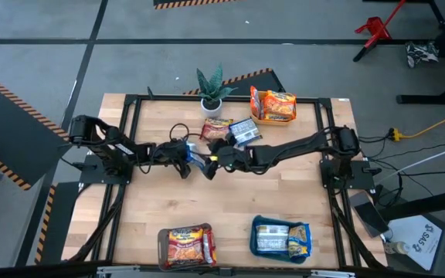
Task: Sort Maruchan noodles
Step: Put the blue noodle pack into the blue bin
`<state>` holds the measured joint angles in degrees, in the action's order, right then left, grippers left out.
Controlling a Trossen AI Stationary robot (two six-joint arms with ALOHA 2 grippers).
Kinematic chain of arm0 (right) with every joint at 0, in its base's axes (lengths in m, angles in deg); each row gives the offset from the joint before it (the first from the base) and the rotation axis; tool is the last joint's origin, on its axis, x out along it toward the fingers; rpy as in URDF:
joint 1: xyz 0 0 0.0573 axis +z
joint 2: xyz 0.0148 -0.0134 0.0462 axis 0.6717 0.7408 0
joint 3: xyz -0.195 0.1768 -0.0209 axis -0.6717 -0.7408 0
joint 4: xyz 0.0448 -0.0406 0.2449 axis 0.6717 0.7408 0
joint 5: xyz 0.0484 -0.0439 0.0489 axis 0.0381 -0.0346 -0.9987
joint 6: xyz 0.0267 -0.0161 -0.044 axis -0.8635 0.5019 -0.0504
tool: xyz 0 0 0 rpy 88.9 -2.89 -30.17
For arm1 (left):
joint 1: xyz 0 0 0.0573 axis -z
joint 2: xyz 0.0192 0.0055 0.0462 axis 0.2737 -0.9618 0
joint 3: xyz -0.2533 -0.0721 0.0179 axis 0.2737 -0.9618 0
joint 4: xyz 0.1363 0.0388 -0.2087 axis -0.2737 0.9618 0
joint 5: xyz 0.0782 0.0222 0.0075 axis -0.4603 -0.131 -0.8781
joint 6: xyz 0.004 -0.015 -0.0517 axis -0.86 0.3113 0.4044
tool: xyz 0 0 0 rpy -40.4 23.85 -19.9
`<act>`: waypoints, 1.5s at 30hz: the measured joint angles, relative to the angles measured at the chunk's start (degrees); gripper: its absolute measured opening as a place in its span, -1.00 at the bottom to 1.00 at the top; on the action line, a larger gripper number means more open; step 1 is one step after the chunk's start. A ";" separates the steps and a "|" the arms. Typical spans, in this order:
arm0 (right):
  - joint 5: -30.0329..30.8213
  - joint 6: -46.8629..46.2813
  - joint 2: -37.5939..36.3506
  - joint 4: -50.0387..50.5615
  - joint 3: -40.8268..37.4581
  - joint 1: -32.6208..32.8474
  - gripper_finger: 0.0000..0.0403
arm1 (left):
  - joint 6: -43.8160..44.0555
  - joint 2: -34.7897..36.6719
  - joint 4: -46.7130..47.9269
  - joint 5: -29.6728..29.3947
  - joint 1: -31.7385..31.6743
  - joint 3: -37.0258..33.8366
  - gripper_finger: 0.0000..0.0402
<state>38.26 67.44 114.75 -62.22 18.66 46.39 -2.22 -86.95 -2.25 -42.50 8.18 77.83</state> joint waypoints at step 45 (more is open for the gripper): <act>0.52 4.52 7.16 -1.87 3.81 1.44 0.16 | -3.33 -4.68 -1.12 -1.07 -0.04 4.17 -1.00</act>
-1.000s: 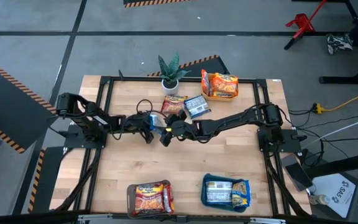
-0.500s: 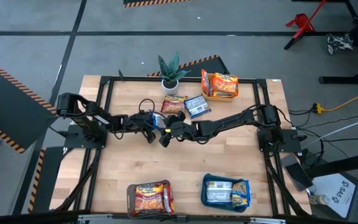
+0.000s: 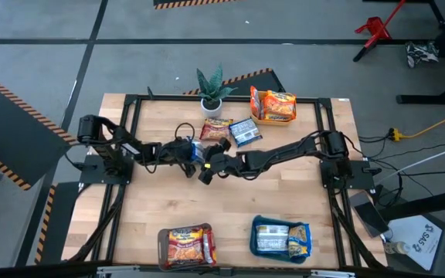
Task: Sort Maruchan noodles
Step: Put the blue noodle pack into the blue bin
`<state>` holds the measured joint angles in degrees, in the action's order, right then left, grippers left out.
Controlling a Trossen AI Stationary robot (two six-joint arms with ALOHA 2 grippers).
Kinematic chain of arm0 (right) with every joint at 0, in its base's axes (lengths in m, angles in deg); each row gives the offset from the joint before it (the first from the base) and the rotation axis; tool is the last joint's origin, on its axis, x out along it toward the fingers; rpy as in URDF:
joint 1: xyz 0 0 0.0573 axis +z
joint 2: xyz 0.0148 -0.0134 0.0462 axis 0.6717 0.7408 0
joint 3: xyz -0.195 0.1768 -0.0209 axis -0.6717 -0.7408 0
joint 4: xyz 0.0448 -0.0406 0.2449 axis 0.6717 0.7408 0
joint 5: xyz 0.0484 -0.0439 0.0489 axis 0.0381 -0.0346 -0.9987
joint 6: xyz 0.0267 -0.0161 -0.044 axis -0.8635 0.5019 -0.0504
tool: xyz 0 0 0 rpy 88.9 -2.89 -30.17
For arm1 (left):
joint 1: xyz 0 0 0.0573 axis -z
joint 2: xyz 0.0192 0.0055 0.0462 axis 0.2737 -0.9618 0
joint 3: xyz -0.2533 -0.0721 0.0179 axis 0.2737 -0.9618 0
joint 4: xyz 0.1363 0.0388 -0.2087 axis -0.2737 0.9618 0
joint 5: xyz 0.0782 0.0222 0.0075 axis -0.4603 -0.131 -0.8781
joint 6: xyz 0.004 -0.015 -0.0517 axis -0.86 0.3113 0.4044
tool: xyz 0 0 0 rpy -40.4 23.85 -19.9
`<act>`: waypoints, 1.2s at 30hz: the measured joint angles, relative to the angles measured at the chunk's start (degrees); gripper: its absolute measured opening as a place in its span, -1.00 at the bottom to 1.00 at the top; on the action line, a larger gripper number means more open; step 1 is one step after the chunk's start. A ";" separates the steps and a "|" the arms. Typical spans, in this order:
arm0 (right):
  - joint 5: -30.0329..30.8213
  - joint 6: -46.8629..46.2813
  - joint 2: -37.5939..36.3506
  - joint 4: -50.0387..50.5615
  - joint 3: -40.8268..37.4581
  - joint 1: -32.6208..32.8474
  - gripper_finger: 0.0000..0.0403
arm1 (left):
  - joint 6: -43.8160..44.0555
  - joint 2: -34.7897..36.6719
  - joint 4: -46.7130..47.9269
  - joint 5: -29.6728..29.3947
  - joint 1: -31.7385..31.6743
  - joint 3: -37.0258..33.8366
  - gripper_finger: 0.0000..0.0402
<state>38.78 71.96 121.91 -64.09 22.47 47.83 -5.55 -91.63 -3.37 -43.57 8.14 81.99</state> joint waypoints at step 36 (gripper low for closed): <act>6.22 2.59 7.11 -1.88 2.35 -0.44 0.16 | -1.24 -0.11 0.15 -0.02 0.00 1.44 -1.00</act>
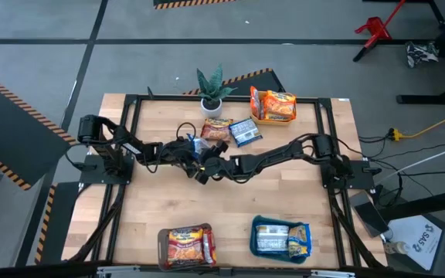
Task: Sort Maruchan noodles
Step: Put the blue noodle pack into the blue bin
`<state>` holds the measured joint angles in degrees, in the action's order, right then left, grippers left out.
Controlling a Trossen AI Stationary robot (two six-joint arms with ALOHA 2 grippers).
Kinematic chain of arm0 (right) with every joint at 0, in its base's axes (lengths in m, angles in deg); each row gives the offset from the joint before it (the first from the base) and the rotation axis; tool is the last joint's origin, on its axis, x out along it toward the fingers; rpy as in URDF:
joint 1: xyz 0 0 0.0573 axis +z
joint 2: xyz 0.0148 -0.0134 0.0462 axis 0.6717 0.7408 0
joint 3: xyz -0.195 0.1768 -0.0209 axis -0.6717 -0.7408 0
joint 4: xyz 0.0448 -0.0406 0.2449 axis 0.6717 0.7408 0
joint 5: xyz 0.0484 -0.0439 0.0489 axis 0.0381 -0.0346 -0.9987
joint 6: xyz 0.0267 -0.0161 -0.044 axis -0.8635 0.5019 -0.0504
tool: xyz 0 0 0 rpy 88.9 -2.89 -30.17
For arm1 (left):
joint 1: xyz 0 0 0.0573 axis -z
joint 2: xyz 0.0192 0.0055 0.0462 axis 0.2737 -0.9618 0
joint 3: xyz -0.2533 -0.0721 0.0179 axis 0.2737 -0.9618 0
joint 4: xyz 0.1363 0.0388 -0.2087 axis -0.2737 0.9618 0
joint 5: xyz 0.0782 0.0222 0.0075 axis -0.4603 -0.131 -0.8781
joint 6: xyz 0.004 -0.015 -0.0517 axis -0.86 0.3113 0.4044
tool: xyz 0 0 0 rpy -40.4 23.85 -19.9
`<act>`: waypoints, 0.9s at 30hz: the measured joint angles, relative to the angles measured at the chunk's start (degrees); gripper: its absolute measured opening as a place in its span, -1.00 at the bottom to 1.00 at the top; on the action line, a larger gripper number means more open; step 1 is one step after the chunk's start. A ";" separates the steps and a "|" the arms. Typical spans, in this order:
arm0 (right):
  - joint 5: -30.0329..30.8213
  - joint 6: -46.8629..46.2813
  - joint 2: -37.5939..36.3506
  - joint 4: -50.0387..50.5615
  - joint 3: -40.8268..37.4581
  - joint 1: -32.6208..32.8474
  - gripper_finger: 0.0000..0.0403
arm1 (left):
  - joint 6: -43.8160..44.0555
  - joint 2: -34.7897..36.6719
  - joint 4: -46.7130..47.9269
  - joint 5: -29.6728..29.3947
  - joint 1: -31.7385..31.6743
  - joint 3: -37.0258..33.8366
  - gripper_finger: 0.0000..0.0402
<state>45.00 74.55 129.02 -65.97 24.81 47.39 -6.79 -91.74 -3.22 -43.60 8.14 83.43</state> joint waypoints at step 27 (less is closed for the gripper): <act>-6.21 -5.62 1.46 6.09 2.10 -4.13 -0.95 | -2.82 0.09 1.79 3.05 -0.59 0.07 -1.00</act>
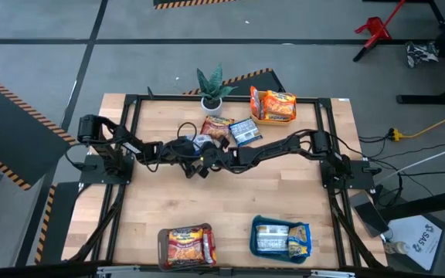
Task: Sort Maruchan noodles
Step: Put the blue noodle pack into the blue bin
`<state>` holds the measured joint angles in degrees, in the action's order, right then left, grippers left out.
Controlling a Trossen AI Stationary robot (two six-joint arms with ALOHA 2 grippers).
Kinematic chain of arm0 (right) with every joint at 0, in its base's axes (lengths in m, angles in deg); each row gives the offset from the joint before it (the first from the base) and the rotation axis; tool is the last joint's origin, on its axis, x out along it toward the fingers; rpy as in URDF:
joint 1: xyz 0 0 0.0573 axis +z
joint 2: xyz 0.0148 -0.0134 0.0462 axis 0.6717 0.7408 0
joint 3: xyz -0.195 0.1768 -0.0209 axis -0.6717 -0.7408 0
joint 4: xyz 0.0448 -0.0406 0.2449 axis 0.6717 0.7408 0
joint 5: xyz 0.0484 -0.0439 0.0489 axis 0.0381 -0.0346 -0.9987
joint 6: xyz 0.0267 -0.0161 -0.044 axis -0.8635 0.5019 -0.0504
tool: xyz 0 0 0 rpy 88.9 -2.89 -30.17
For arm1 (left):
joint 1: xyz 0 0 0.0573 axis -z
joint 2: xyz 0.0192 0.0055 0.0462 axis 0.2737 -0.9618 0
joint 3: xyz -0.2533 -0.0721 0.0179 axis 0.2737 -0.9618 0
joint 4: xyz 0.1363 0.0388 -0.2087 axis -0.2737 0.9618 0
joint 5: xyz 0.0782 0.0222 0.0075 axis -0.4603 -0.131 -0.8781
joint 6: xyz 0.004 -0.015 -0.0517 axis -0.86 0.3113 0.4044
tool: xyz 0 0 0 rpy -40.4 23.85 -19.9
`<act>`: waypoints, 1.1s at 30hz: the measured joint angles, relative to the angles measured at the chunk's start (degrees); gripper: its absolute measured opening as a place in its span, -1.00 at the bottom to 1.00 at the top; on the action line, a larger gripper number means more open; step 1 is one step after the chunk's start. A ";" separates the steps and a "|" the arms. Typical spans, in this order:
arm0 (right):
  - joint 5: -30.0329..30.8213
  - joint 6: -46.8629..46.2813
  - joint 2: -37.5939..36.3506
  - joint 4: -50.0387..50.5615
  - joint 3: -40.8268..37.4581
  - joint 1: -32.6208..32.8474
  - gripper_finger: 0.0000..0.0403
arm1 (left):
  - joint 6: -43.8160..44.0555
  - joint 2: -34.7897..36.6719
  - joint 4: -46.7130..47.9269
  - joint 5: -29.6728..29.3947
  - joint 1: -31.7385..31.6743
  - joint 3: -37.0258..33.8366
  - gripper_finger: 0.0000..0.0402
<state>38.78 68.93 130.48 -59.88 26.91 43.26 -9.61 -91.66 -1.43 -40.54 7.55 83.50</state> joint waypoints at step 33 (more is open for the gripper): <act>9.27 -34.41 -21.70 33.86 0.04 19.79 -1.00 | 4.39 12.31 3.39 9.59 5.81 -0.07 -1.00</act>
<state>48.05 34.51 108.79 -26.01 26.96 63.05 -5.22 -79.35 1.95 -30.95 13.36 83.43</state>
